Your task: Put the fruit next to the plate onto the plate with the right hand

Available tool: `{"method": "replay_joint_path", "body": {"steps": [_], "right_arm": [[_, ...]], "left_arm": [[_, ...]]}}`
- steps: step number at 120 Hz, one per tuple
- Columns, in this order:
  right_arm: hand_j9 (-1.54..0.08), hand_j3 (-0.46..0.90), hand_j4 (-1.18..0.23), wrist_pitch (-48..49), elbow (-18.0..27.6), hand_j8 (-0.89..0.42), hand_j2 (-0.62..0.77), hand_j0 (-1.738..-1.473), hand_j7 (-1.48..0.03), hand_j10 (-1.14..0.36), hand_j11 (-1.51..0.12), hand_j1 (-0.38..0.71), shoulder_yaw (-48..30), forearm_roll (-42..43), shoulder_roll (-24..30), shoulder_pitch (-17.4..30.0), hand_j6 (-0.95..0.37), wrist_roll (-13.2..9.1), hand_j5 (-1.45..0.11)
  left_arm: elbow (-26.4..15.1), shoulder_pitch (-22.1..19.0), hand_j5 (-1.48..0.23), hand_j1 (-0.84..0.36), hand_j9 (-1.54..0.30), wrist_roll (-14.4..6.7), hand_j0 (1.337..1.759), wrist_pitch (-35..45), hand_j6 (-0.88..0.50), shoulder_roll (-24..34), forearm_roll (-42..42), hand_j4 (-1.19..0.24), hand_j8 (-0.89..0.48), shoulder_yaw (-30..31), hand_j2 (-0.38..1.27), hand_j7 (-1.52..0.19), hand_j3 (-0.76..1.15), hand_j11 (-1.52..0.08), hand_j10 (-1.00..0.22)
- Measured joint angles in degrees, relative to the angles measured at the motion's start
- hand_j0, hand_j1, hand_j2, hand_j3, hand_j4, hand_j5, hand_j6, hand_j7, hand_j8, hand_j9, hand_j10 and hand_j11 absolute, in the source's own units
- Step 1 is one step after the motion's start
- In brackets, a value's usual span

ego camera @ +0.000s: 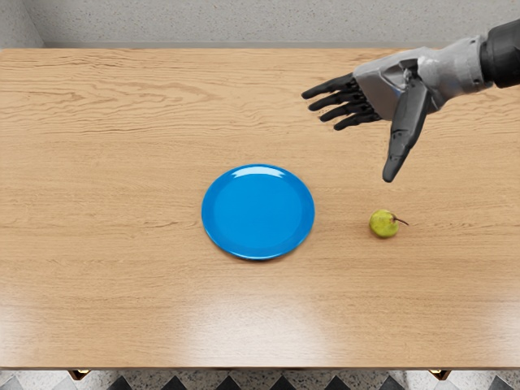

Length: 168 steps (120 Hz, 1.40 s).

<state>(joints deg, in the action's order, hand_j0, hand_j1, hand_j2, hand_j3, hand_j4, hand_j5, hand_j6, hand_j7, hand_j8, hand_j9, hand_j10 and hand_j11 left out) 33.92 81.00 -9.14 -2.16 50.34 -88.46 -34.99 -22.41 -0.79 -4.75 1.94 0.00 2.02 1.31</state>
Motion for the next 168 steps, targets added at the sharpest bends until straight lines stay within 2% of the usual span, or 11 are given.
{"method": "replay_joint_path", "body": {"steps": [16, 36, 44, 55, 60, 68, 76, 89, 105, 132, 168], "right_arm": [[0.0, 0.0, 0.0, 0.8, 0.1, 0.0, 0.0, -1.658, 0.0, 0.0, 0.0, -0.35, 0.0, 1.1, 2.2, 0.6, 0.0, 0.0, 0.0], [0.0, 0.0, 0.0, -0.5, 0.0, 0.0, 0.0, -1.658, 0.0, 0.0, 0.0, -0.35, 1.4, 3.5, 1.6, -0.6, 0.0, 0.0, 0.0], [0.0, 0.0, 0.0, -3.1, 0.0, 0.0, 0.0, -1.658, 0.0, 0.0, 0.0, -0.35, 6.4, 3.1, 0.1, -5.8, 0.0, 0.0, 0.0], [0.0, 0.0, 0.0, -11.5, 0.0, 0.0, 0.0, -1.658, 0.0, 0.0, 0.0, -0.35, 20.8, -0.2, -6.1, -19.0, 0.0, 0.0, 0.0], [0.0, 0.0, 0.0, -17.3, 0.1, 0.0, 0.0, -1.658, 0.0, 0.0, 0.0, -0.35, 26.6, -1.5, -9.8, -23.5, 0.0, 0.0, 0.0], [0.0, 0.0, 0.0, -26.3, 1.1, 0.0, 0.0, -1.658, 0.0, 0.0, 0.0, -0.35, 32.9, -2.4, -15.2, -27.5, 0.0, 0.0, 0.0], [0.0, 0.0, 0.0, -32.1, 1.8, 0.0, 0.0, -1.658, 0.0, 0.0, 0.0, -0.35, 36.5, -2.7, -18.9, -28.8, 0.0, 0.0, 0.0], [0.0, 0.0, 0.0, -36.9, 2.3, 0.0, 0.0, -1.658, 0.0, 0.0, 0.0, -0.35, 39.2, -1.0, -21.3, -27.3, 0.0, 0.0, 0.0], [0.0, 0.0, 0.0, -45.4, 2.5, 0.0, 0.0, -1.658, 0.0, 0.0, 0.0, -0.35, 40.2, 4.0, -22.9, -20.6, 0.0, 0.0, 0.0], [0.0, 0.0, 0.0, -50.5, 2.7, 0.0, 0.0, -1.658, 0.0, 0.0, 0.0, -0.35, 41.0, 9.3, -23.9, -13.4, 0.0, 0.0, 0.0], [0.0, 0.0, 0.0, -60.0, 7.3, 0.0, 0.0, -1.658, 0.0, 0.0, 0.0, -0.35, 43.1, 11.9, -23.5, -11.2, 0.0, 0.0, 0.0]], "left_arm": [[0.0, 0.0, -0.01, 0.34, -0.01, 0.0, 1.658, 0.0, 0.0, 0.0, 0.0, 0.0, 0.0, 0.0, 0.0, -0.01, 0.0, -0.01, 0.0], [0.0, 0.0, -0.01, 0.34, -0.01, 0.0, 1.658, 0.0, 0.0, 0.0, 0.0, 0.0, 0.0, 0.0, 0.0, -0.01, 0.0, -0.01, 0.0], [0.0, 0.0, -0.01, 0.34, -0.01, 0.0, 1.658, 0.0, 0.0, 0.0, 0.0, 0.0, 0.0, 0.0, 0.0, -0.01, 0.0, -0.01, 0.0], [0.0, 0.0, -0.01, 0.34, -0.01, 0.0, 1.658, 0.0, 0.0, 0.0, 0.0, 0.0, 0.0, 0.0, 0.0, -0.01, 0.0, -0.01, 0.0], [0.0, 0.0, -0.01, 0.34, -0.01, 0.0, 1.658, 0.0, 0.0, 0.0, 0.0, 0.0, 0.0, 0.0, 0.0, -0.01, 0.0, -0.01, 0.0], [0.0, 0.0, -0.01, 0.34, -0.01, 0.0, 1.658, 0.0, 0.0, 0.0, 0.0, 0.0, 0.0, 0.0, 0.0, -0.01, 0.0, -0.01, 0.0], [0.0, 0.0, -0.01, 0.34, -0.01, 0.0, 1.658, 0.0, 0.0, 0.0, 0.0, 0.0, 0.0, 0.0, 0.0, -0.01, 0.0, -0.01, 0.0], [0.0, 0.0, -0.01, 0.34, -0.01, 0.0, 1.658, 0.0, 0.0, 0.0, 0.0, 0.0, 0.0, 0.0, 0.0, -0.01, 0.0, -0.01, 0.0], [0.0, 0.0, -0.01, 0.34, -0.01, 0.0, 1.658, 0.0, 0.0, 0.0, 0.0, 0.0, 0.0, 0.0, 0.0, -0.01, 0.0, -0.01, 0.0], [0.0, 0.0, -0.01, 0.34, -0.01, 0.0, 1.658, 0.0, 0.0, 0.0, 0.0, 0.0, 0.0, 0.0, 0.0, -0.01, 0.0, -0.01, 0.0], [0.0, 0.0, -0.01, 0.34, -0.01, 0.0, 1.658, 0.0, 0.0, 0.0, 0.0, 0.0, 0.0, 0.0, 0.0, -0.01, 0.0, -0.01, 0.0]]}}
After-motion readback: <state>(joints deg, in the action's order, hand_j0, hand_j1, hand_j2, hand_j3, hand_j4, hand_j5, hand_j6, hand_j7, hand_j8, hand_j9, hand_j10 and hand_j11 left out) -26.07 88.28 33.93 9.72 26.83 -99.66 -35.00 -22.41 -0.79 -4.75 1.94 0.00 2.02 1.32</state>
